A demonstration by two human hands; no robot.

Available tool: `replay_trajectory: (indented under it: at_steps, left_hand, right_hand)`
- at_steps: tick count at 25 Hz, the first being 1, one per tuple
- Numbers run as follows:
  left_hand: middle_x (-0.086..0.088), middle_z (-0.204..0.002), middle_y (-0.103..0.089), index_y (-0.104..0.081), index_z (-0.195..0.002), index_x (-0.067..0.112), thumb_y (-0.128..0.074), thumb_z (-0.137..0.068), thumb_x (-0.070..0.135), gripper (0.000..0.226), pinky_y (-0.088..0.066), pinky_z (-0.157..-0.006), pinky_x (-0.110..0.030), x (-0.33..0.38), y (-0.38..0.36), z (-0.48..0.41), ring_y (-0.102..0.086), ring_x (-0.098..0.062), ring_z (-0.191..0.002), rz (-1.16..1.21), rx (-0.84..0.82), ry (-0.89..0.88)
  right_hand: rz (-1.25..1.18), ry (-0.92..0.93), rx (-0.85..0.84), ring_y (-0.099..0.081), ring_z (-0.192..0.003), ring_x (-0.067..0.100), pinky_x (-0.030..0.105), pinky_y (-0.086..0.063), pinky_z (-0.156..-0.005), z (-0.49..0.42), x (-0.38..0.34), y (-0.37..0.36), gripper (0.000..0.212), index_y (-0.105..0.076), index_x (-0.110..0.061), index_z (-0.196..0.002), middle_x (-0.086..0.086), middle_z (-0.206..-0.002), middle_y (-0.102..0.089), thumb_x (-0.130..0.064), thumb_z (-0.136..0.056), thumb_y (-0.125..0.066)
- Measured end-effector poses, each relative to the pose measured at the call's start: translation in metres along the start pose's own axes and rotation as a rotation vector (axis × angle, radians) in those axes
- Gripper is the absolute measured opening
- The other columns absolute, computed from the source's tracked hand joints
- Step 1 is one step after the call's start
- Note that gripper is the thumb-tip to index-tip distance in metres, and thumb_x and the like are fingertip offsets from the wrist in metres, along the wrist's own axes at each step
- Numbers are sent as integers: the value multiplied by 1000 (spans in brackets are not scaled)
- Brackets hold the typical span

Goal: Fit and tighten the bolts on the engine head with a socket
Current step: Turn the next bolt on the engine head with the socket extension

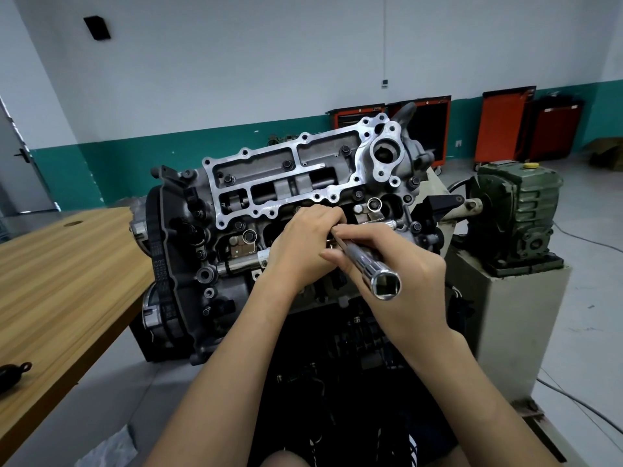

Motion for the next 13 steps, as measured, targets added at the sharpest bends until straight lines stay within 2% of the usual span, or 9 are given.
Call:
replay_trajectory:
  at_steps: [3,5,7,8,9,12,13]
  left_hand:
    - [16,-85,-47,-53,-89,25,-53,-79,21,11,-31,-66,-14,-3,4,1,-42,-9,-87,49,30,80]
    - [11,-85,-50,-53,-88,20,-51,-79,23,10,-28,-63,-12,2,6,3,-40,-9,-84,23,55,12]
    - [7,-88,-52,-55,-91,16,-53,-81,23,13,-24,-64,-18,4,7,4,-41,-12,-85,15,46,-26]
    - [8,-88,-51,-55,-92,15,-55,-82,23,13,-24,-66,-20,4,6,4,-41,-13,-86,14,36,-20]
    - [11,-87,-48,-55,-93,16,-55,-82,22,13,-25,-66,-21,3,5,2,-40,-12,-87,12,25,-3]
    - [16,-78,-42,-54,-91,21,-53,-80,20,11,-28,-64,-20,0,6,1,-40,-10,-85,35,1,68]
    - [15,-77,-42,-54,-91,20,-53,-81,21,10,-29,-66,-22,2,6,2,-42,-12,-85,31,0,53]
  right_hand:
    - [-64,2,-114,-69,-95,21,32,-55,-85,4,-4,-10,34,-66,7,-111,13,-105,-71,16,-78,-70]
    - [-34,17,-107,-71,-86,19,29,-55,-79,1,-2,-7,34,-68,6,-106,10,-97,-73,16,-74,-74]
    - [-4,7,-41,-67,-65,16,21,-52,-65,-2,0,-1,30,-72,1,-99,8,-77,-72,3,-71,-83]
    - [4,5,-17,-64,-61,16,20,-50,-62,-2,-1,0,29,-72,0,-97,8,-73,-71,-2,-71,-84]
    - [6,12,-8,-65,-64,17,21,-51,-65,-1,-2,0,28,-72,1,-98,9,-76,-71,-2,-73,-83]
    - [-28,57,-98,-69,-95,21,31,-54,-86,4,-7,-9,34,-66,7,-110,13,-106,-70,15,-77,-71]
    - [-33,71,-127,-69,-96,21,33,-54,-86,4,-7,-11,36,-65,7,-111,13,-107,-70,18,-76,-69]
Point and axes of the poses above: each hand's wrist, its own z-axis away from the middle knuckle, its own y-axis out of the back of the hand, x = y × z, the point moved 6 cm from there along -z, towards the middle knuckle
